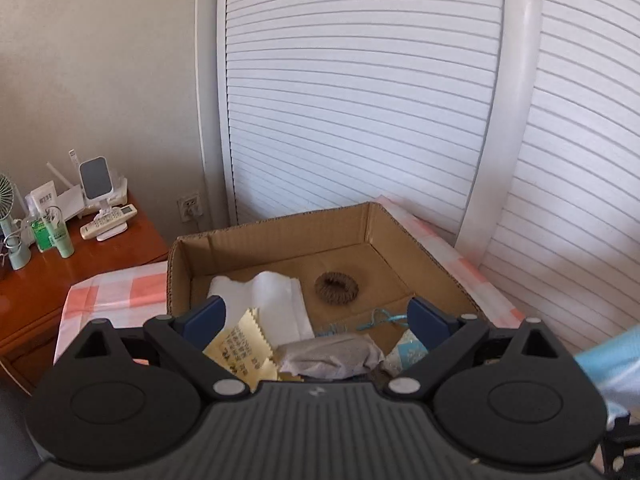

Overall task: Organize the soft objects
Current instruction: 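Carry the grey pouch and blue mask into the box and open both grippers, then move the right gripper toward the blue plush toy while the left approaches the orange earplug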

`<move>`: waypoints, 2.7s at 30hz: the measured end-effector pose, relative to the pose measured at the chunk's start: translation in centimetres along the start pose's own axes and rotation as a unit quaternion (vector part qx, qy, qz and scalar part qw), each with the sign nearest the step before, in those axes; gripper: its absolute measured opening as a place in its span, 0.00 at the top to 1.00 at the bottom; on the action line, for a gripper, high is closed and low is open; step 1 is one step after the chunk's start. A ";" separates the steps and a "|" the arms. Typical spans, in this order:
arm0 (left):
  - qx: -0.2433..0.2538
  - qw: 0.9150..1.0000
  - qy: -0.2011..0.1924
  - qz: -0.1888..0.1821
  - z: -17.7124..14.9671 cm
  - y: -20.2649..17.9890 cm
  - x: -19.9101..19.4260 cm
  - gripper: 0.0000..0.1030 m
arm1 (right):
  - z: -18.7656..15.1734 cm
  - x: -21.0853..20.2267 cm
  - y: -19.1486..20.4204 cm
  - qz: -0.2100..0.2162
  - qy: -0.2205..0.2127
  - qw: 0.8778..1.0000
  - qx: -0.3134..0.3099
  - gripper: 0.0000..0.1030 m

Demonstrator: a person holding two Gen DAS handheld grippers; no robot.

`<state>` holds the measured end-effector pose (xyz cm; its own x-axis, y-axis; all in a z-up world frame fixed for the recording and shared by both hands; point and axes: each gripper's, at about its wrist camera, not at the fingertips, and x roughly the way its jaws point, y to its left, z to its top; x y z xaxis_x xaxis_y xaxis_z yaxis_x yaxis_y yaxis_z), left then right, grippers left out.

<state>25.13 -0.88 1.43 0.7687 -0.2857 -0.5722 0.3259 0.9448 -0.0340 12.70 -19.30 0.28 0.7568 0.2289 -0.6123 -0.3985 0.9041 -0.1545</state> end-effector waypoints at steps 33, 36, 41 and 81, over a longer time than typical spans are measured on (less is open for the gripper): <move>-0.030 0.996 0.052 0.064 -10.3 -1.2 -12.0 0.03 | 6.7 5.8 -0.8 0.002 0.098 0.993 0.062 0.00; -0.025 0.996 0.055 0.063 -10.6 -2.5 -12.5 0.03 | 3.8 3.1 -0.5 -0.001 0.118 0.991 0.067 0.00; -0.038 0.995 0.049 0.083 -10.8 -3.5 -13.7 0.03 | -0.4 -1.3 -0.1 -0.012 0.111 0.990 0.080 0.00; 0.034 0.996 0.048 0.061 -13.5 -4.8 -10.7 0.02 | -6.5 -1.7 1.9 0.002 0.085 0.992 0.096 0.00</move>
<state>7.92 -0.23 -3.37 0.7500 -0.1489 -0.6445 0.2713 0.9579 0.0943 7.29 -20.35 -4.06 0.6506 0.1844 -0.7366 -0.2833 0.9590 -0.0101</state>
